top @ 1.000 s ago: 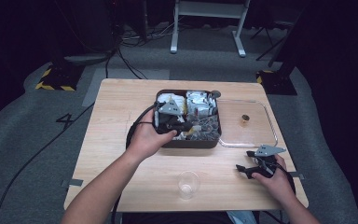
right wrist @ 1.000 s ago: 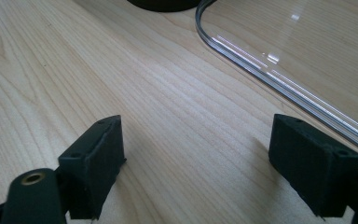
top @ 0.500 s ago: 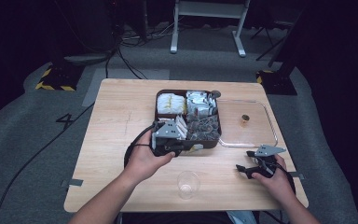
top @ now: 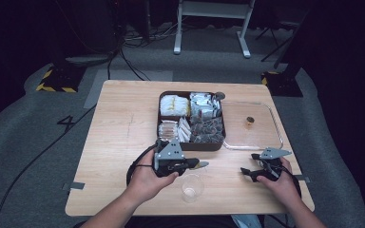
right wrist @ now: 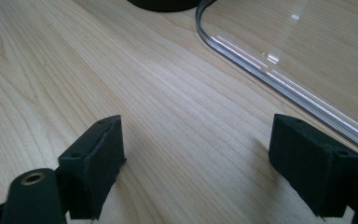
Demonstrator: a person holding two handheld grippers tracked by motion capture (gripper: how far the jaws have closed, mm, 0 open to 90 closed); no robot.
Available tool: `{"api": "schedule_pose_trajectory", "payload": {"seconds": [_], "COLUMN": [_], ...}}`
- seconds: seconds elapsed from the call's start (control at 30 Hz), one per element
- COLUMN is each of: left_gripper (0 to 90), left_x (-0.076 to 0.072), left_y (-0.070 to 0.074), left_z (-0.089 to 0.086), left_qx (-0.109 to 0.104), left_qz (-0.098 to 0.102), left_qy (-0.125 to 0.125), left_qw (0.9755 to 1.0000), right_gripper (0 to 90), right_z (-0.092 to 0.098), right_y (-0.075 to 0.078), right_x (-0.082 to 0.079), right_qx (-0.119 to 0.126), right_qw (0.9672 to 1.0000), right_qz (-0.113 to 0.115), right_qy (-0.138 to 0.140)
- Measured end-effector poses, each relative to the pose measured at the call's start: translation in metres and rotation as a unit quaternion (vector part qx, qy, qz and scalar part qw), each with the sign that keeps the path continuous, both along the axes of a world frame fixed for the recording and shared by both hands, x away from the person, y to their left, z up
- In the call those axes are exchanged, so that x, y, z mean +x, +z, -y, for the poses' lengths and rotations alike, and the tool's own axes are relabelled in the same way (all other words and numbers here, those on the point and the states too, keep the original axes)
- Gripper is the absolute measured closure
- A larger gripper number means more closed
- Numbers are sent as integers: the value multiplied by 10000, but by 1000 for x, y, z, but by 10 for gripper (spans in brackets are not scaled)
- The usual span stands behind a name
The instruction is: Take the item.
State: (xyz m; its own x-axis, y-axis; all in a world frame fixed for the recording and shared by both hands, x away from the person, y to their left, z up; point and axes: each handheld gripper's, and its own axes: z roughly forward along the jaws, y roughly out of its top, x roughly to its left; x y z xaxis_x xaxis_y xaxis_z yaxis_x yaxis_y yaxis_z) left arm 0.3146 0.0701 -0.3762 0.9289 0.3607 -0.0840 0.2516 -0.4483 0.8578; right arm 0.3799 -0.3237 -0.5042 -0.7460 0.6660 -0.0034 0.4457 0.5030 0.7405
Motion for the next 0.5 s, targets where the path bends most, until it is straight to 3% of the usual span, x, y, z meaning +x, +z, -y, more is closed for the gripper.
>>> {"api": "schedule_pose_trajectory", "payload": {"seconds": [0.5], "left_gripper": [900], "left_x": [-14], "left_y": [-19], "left_z": [1], "left_qx": [-51], "left_qz": [-226], "left_qy": [-136], "left_qw": [9996], "right_gripper": [181], "right_z": [0], "right_y": [0], "right_x": [0], "right_qx": [1], "right_qw": [10000], "right_qz": [0], "right_qy": [0]}}
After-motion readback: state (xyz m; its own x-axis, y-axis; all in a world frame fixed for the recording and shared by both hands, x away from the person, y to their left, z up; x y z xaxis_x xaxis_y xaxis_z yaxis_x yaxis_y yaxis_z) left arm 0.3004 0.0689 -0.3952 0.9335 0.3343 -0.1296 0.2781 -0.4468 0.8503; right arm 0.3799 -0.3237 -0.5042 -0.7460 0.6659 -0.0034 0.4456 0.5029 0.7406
